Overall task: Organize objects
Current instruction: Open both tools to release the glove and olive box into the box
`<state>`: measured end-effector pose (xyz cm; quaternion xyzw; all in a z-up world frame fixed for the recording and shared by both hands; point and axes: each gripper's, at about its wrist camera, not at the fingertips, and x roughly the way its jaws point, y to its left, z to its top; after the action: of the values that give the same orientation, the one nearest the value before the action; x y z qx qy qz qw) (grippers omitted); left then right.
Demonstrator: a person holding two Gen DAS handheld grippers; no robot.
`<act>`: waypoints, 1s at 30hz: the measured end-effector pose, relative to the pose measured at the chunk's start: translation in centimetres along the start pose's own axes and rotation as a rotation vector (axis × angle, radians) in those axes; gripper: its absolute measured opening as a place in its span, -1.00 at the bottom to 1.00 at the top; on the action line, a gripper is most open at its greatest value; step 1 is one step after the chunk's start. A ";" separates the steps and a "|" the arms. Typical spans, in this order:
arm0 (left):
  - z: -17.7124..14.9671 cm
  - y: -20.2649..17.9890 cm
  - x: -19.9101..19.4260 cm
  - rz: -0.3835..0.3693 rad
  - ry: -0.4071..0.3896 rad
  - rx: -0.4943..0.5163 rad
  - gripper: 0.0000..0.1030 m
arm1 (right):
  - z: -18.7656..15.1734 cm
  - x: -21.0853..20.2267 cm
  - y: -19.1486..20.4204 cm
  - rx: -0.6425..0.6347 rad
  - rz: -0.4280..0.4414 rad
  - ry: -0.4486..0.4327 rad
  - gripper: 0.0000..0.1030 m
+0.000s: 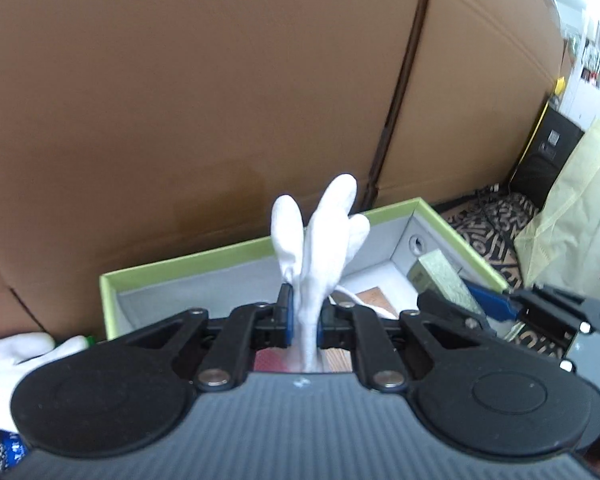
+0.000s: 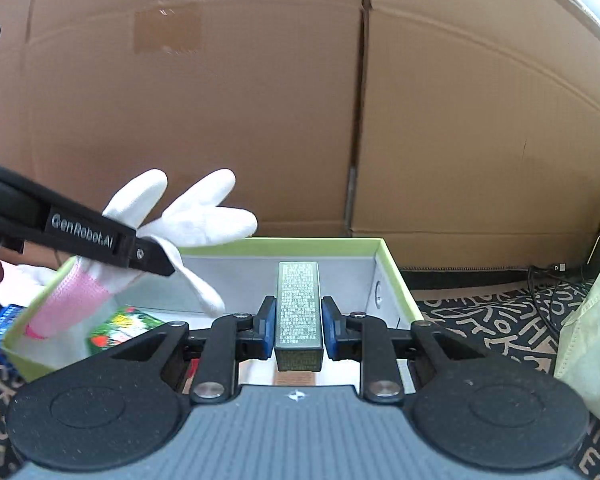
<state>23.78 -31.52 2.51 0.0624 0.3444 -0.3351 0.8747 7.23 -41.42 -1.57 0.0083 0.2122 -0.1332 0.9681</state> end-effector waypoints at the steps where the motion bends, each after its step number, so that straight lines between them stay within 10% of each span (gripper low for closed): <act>1: -0.2 -0.1 0.5 0.000 0.006 0.011 -0.76 | -0.1 0.4 -0.1 -0.003 -0.002 0.004 -0.48; 2: -0.4 -0.2 1.0 -0.002 0.015 0.019 -0.68 | -0.3 0.8 -0.3 -0.003 0.000 0.010 -0.48; 4: -0.9 0.0 1.7 -0.014 0.036 0.011 0.30 | -0.5 1.3 -0.6 0.004 0.014 0.018 -0.32; 10: -1.7 1.7 -0.9 -0.029 -0.064 -0.071 1.00 | -1.1 -0.1 -0.8 -0.011 -0.019 0.000 0.16; 20: -5.9 3.3 -9.8 0.065 -0.180 -0.101 1.00 | -0.5 -9.6 1.6 0.004 0.010 -0.184 0.60; 30: -15.1 6.6 -18.0 0.216 -0.167 -0.127 1.00 | -5.6 -13.7 8.4 -0.006 0.183 -0.146 0.71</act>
<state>9.83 -11.52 1.92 0.0157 0.2822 -0.2206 0.9335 -4.89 -29.40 -1.38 0.0148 0.1400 -0.0440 0.9891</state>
